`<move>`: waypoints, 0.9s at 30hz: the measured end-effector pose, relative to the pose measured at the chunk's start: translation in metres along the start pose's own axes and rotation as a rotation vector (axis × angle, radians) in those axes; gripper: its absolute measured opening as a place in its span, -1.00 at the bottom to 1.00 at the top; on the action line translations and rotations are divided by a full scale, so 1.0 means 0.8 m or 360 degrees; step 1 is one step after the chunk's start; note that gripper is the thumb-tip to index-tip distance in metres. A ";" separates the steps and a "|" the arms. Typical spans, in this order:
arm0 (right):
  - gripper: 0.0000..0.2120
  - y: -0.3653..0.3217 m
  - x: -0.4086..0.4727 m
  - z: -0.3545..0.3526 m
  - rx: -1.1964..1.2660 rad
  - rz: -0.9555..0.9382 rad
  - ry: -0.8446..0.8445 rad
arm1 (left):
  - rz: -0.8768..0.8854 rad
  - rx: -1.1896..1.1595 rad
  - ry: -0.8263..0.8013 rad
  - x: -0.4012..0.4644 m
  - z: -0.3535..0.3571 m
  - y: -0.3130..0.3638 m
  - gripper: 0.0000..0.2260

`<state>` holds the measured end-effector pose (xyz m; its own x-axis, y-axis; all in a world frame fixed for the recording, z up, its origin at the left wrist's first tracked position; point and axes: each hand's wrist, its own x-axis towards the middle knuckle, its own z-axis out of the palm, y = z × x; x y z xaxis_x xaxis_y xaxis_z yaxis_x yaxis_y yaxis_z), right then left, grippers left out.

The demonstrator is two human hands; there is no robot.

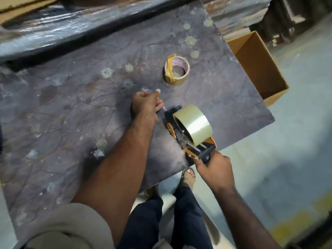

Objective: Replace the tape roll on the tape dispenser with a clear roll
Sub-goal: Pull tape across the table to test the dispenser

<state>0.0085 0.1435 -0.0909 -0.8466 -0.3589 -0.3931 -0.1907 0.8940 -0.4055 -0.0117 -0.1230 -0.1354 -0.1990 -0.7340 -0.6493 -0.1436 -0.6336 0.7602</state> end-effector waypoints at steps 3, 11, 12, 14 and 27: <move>-0.79 -0.010 -0.011 -0.001 0.0078 0.0026 0.0003 | 0.0000 0.0029 -0.0153 -0.006 -0.009 0.009 -0.71; -0.61 -0.005 -0.029 -0.022 0.0629 0.0270 -0.0249 | -0.0128 0.0657 -0.0579 0.006 -0.061 0.034 -0.93; -0.61 -0.002 -0.030 -0.024 0.0697 0.0270 -0.0270 | -0.0186 0.0584 -0.0613 0.005 -0.065 0.034 -0.92; -0.63 0.001 -0.030 -0.024 0.0822 0.0272 -0.0296 | -0.0251 0.0340 -0.0593 0.001 -0.063 0.029 -0.90; -0.63 -0.008 -0.029 -0.031 0.0825 0.0231 -0.0287 | 0.0321 0.0830 -0.0458 0.008 -0.048 0.023 -0.81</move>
<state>0.0168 0.1528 -0.0592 -0.7389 -0.3228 -0.5914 0.2288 0.7054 -0.6709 0.0220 -0.1487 -0.1262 -0.5141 -0.6854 -0.5156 -0.5154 -0.2336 0.8245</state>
